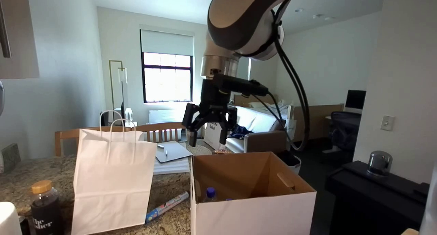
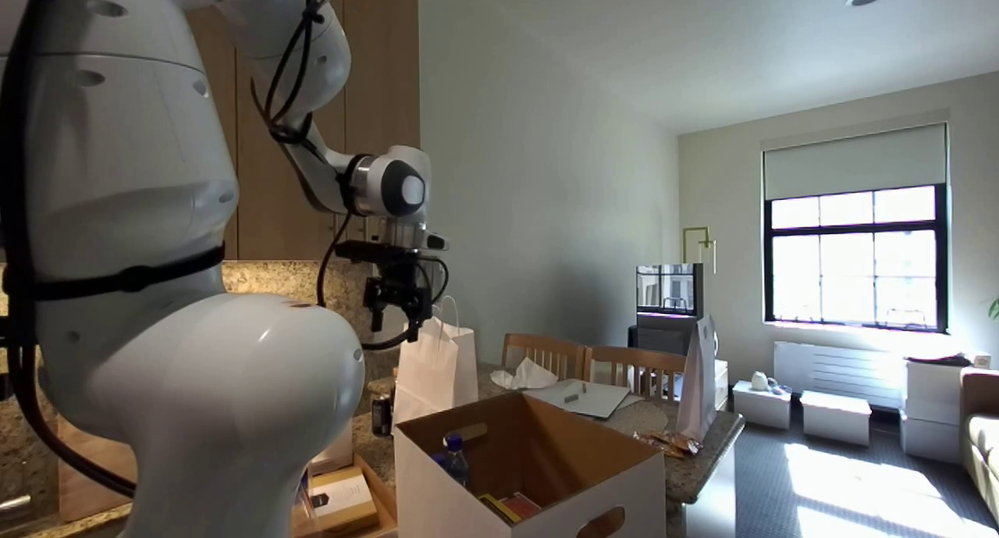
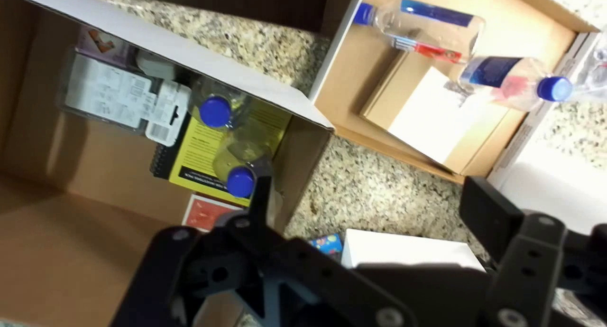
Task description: Put two plastic bottles into the paper bag
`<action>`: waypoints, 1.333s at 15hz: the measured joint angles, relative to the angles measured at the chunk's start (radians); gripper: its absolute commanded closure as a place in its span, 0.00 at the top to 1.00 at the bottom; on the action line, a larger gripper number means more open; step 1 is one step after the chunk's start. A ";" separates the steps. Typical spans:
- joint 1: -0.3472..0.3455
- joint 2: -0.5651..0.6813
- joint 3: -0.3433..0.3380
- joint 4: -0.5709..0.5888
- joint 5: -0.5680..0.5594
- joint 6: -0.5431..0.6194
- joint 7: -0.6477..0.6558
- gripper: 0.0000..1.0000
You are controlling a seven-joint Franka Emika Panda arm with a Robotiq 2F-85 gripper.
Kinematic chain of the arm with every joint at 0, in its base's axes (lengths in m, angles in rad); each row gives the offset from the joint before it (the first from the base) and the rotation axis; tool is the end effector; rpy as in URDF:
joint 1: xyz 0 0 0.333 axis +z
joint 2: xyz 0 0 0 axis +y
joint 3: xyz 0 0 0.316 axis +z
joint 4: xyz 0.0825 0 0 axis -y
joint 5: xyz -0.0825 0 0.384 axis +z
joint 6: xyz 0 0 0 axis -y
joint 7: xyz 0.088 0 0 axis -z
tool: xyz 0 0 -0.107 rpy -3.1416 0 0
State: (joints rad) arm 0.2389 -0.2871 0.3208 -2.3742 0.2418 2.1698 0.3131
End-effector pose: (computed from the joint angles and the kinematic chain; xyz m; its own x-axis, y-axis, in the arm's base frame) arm 0.3856 0.2567 0.4355 0.9940 0.1060 0.0265 0.1086 -0.9850 -0.1337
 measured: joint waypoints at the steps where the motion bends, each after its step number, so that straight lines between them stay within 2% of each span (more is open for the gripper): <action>1: 0.011 0.009 0.029 0.000 -0.013 0.057 0.036 1.00; 3: 0.030 0.033 0.094 0.002 -0.083 0.150 0.124 1.00; 5: 0.038 0.069 0.159 0.023 -0.186 0.172 0.227 1.00; 8: 0.051 0.155 0.224 0.098 -0.333 0.121 0.341 1.00; 10: 0.076 0.235 0.243 0.173 -0.425 0.020 0.386 1.00; 13: 0.142 0.380 0.239 0.306 -0.484 -0.129 0.383 1.00; 17: 0.232 0.524 0.207 0.434 -0.483 -0.091 0.305 1.00; 20: 0.270 0.579 0.190 0.460 -0.421 -0.039 0.204 1.00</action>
State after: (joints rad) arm 0.5089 0.2916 0.5111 -1.9140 -0.1787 2.1303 0.5169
